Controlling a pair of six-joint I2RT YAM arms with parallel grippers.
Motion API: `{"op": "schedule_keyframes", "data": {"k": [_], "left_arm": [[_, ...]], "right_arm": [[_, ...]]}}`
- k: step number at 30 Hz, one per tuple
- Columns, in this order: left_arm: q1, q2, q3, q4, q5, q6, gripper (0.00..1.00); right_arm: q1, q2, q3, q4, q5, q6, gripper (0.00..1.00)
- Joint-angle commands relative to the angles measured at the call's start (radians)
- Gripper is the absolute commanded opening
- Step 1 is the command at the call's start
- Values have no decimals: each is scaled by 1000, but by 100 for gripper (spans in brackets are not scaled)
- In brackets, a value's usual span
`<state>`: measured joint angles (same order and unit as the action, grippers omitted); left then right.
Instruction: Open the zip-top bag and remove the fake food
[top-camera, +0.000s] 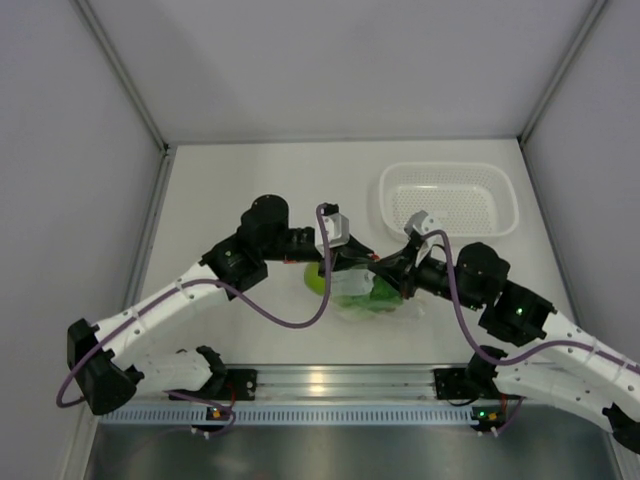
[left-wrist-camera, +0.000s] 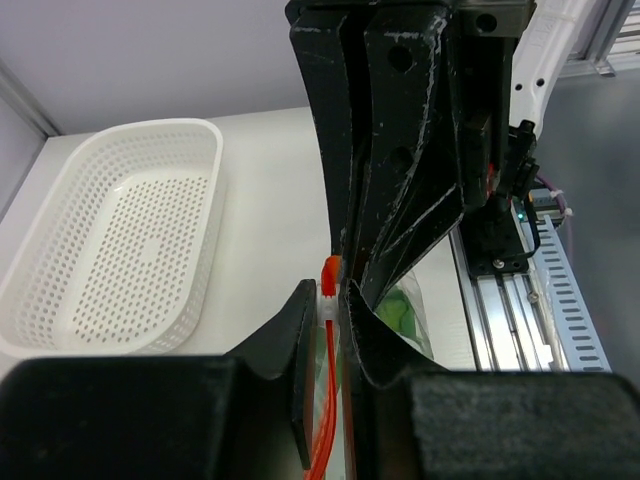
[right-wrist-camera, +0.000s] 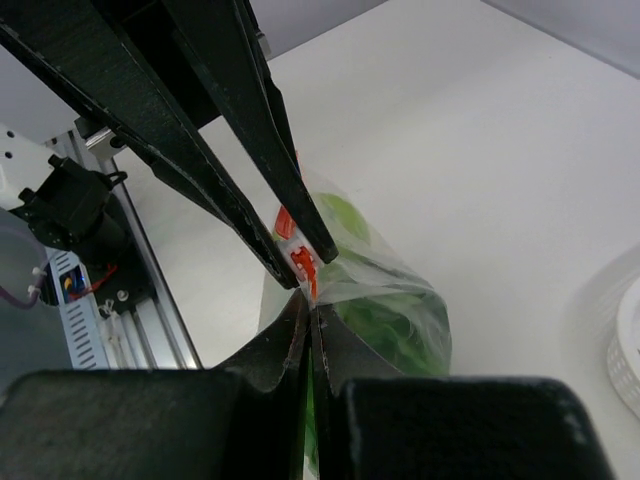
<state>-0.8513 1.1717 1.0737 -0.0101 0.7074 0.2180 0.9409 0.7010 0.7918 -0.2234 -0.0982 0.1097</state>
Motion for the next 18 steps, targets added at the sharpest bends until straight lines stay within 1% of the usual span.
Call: {"op": "schedule_keyframes", "data": {"k": [1, 9, 18], "left_arm": [[32, -9, 32, -24, 26, 43, 0], [101, -10, 23, -91, 92, 64, 0], [135, -56, -50, -106, 116, 75, 0]], "right_arm": [[15, -52, -15, 137, -3, 37, 0], [13, -96, -43, 159, 47, 53, 0], [13, -181, -40, 82, 153, 16, 0]]}}
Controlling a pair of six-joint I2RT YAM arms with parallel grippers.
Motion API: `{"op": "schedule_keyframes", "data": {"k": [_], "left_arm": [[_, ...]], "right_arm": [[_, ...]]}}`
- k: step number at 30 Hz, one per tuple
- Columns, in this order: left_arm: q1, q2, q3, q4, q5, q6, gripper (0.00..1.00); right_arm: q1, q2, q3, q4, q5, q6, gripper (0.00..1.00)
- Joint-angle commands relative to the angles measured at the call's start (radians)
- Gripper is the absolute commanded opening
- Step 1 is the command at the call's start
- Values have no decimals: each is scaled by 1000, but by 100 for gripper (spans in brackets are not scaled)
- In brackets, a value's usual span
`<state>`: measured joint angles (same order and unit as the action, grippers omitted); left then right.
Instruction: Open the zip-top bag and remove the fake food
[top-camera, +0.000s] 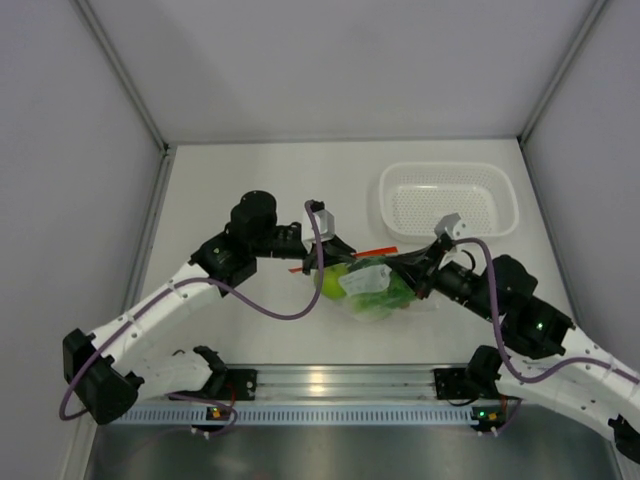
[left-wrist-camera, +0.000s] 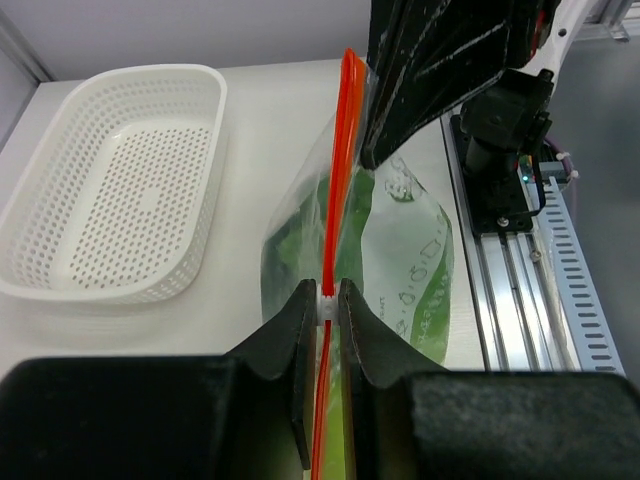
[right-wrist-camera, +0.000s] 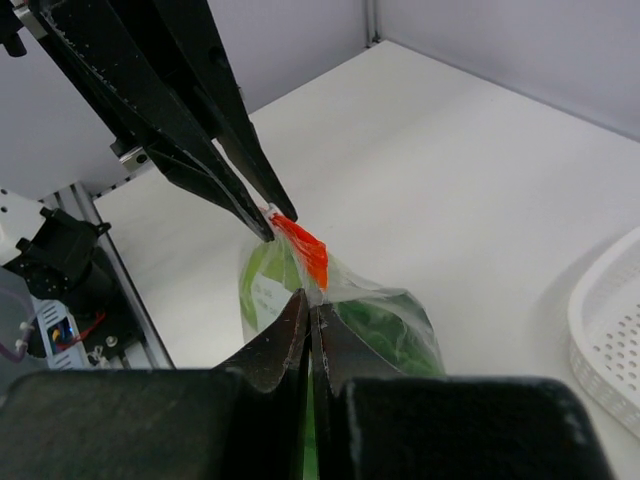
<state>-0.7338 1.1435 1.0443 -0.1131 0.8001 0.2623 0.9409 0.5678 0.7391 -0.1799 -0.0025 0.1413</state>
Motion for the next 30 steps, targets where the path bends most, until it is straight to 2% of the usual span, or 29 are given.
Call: {"op": "schedule_keyframes", "data": {"k": [1, 18, 30], "left_arm": [[17, -27, -26, -3, 28, 34, 0], [22, -64, -95, -22, -18, 29, 0], [28, -73, -165, -22, -39, -5, 0]], "right_arm": [[13, -57, 14, 30, 65, -17, 0], [15, -253, 174, -260, 317, -71, 0], [15, -293, 171, -285, 414, -60, 0]]}}
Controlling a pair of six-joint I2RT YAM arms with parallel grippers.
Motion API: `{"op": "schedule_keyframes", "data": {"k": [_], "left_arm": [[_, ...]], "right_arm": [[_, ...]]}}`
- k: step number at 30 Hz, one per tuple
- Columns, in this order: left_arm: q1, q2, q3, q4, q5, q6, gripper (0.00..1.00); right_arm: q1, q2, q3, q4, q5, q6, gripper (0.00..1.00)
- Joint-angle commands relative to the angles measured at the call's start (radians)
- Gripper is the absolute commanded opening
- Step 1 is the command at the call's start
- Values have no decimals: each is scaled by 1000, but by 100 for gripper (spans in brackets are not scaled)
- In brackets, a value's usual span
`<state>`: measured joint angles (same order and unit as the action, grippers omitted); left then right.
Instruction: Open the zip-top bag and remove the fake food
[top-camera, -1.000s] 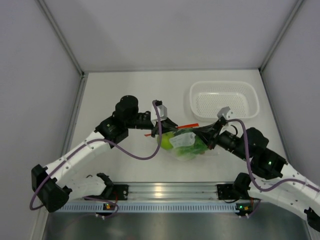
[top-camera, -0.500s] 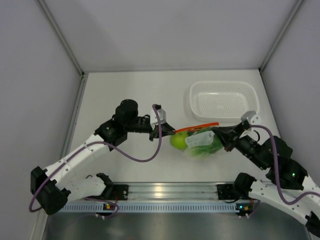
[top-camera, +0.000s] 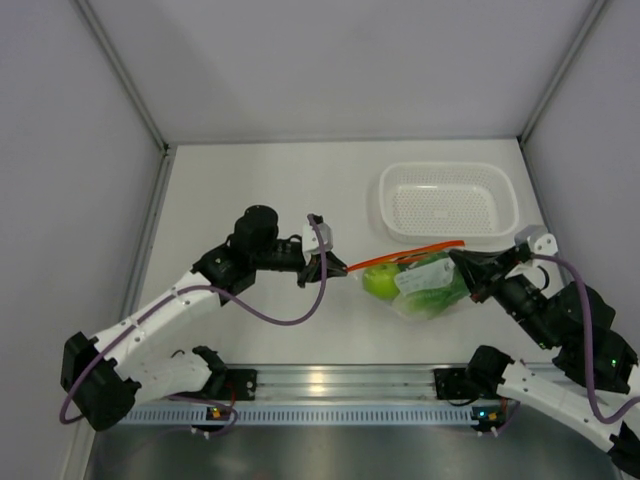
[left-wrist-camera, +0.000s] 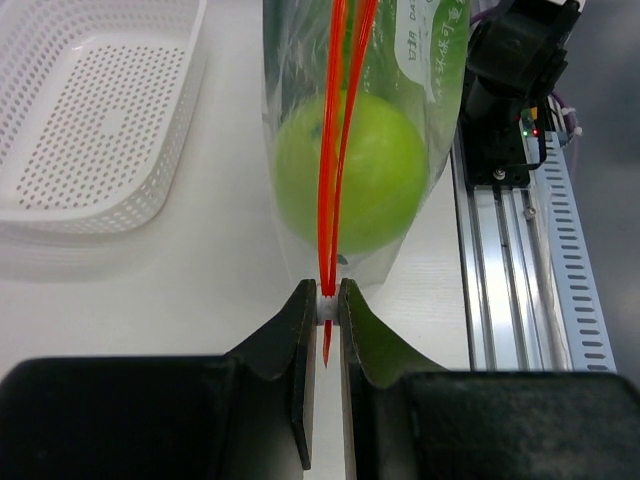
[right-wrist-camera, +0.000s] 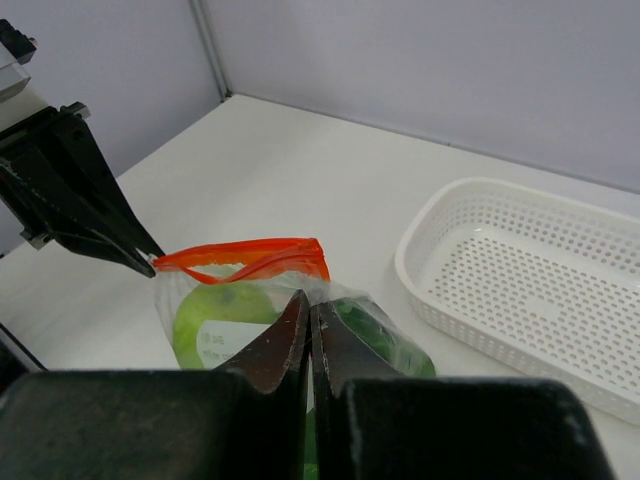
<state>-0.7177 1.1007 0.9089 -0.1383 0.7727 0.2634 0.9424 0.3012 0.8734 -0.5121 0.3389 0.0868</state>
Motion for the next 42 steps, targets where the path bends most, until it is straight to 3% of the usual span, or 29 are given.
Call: {"op": "schedule_keyframes", "data": {"k": [1, 8, 12, 15, 16, 22, 34, 42], "left_arm": [[12, -30, -36, 2, -18, -9, 0], [15, -58, -59, 12, -24, -44, 0], [15, -45, -10, 13, 8, -61, 20], [15, -10, 31, 12, 16, -81, 40], [14, 8, 57, 12, 23, -87, 53], [4, 34, 134, 29, 34, -130, 69], [-115, 88, 192, 128, -131, -190, 67], [-141, 128, 196, 128, -124, -196, 61]], "right_arm": [[13, -28, 38, 47, 69, -7, 0], [13, -7, 30, 61, 38, 2, 0], [13, 9, -2, 107, -52, 10, 0], [12, 13, -34, 135, -100, 18, 0], [12, 13, -51, 151, -107, 22, 0], [12, 24, -66, 153, -129, 24, 0], [12, 38, -73, 158, -167, 19, 0], [12, 39, -76, 164, -158, 24, 0]]}}
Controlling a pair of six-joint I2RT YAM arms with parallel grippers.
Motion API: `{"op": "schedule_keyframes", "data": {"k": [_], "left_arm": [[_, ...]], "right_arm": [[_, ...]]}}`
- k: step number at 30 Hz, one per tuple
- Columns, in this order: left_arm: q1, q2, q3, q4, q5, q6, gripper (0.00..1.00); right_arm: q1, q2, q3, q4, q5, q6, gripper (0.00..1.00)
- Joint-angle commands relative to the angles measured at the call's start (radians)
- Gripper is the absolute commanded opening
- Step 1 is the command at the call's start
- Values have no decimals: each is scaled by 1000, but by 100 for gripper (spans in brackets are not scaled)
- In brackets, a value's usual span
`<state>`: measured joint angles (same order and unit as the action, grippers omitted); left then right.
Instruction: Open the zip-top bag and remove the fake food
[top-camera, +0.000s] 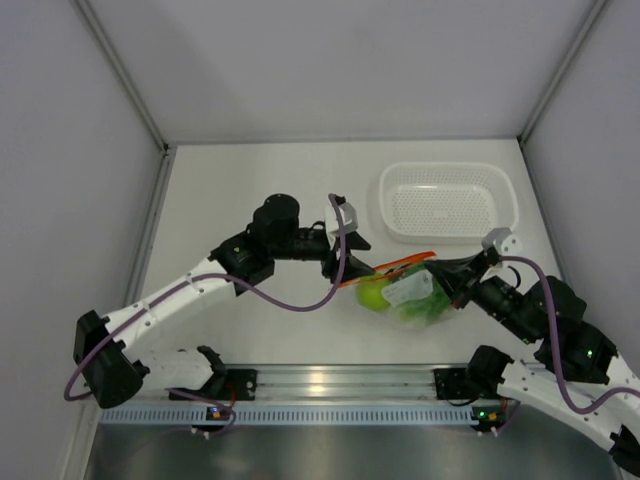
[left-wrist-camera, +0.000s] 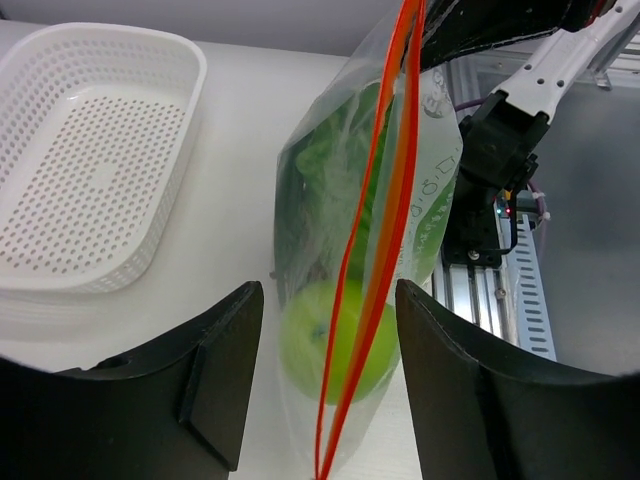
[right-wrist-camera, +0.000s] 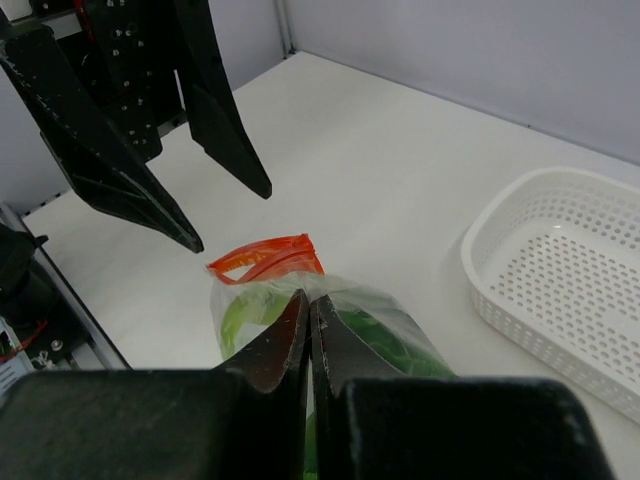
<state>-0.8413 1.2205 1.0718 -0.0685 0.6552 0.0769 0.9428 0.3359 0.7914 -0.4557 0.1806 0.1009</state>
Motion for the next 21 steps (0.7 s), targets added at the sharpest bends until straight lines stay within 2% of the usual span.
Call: {"op": "schedule_keyframes", "data": {"k": [1, 9, 21], "left_arm": [[-22, 11, 27, 58, -6, -8, 61], [-79, 48, 24, 58, -49, -2, 55], [-81, 30, 30, 59, -72, 4, 55]], "right_arm": [[13, 8, 9, 110, 0, 11, 0], [11, 8, 9, 120, -13, 10, 0], [11, -1, 0, 114, -24, 10, 0]]}}
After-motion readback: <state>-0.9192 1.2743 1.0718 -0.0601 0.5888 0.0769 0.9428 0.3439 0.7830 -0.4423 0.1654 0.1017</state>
